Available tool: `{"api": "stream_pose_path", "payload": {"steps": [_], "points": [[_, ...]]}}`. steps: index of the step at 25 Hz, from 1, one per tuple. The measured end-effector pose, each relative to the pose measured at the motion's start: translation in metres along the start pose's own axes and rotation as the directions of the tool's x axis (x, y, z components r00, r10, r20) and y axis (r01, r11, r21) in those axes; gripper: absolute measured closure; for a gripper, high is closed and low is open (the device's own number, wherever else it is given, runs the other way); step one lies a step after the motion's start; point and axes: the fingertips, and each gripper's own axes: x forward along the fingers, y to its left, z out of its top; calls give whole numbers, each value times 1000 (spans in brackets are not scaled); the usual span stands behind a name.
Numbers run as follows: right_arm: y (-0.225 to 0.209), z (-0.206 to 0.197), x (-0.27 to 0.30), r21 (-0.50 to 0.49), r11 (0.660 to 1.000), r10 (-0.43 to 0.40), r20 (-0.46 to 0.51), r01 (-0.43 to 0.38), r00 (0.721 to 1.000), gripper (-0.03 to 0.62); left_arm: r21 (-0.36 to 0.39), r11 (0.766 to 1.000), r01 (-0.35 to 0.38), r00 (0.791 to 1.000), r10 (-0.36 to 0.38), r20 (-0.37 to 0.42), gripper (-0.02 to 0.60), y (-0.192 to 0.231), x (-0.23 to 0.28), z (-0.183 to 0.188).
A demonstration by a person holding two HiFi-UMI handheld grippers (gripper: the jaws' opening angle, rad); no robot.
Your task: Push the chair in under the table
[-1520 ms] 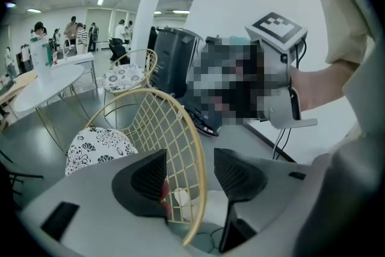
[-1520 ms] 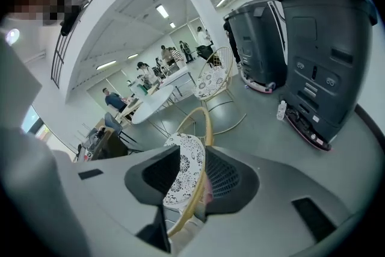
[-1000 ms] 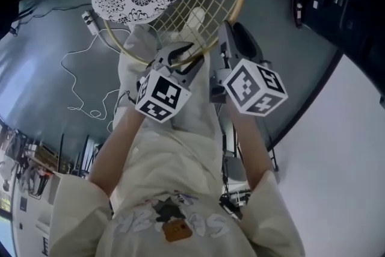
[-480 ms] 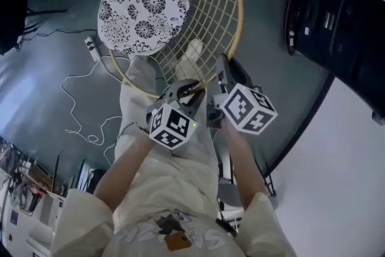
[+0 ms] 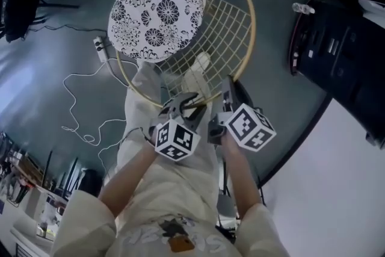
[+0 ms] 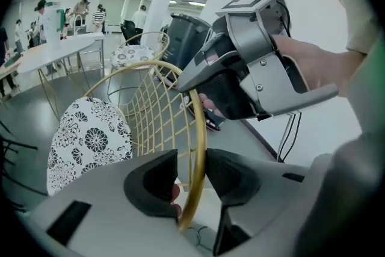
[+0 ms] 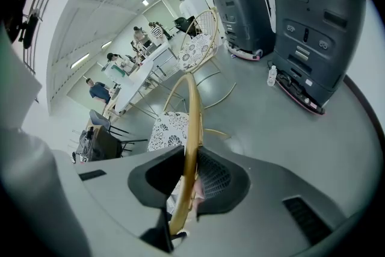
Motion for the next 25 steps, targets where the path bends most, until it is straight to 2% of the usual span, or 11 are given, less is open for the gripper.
{"api": "stream_pose_path", "payload": {"steps": [3, 7, 15, 25], "points": [[-14, 5, 16, -8, 999, 34, -34, -34, 999, 525, -43, 998, -52, 999, 52, -1, 434, 4, 20, 2], [-24, 14, 26, -53, 994, 86, -171, -96, 982, 523, -150, 978, -146, 989, 139, -55, 434, -5, 34, 13], [-13, 16, 21, -47, 991, 110, -206, -122, 972, 520, -140, 965, -223, 973, 211, -90, 433, 4, 19, 12], [-5, 8, 29, -29, 980, 183, -286, -199, 941, 514, -160, 919, -361, 931, 346, -115, 431, 24, 9, 5]]}}
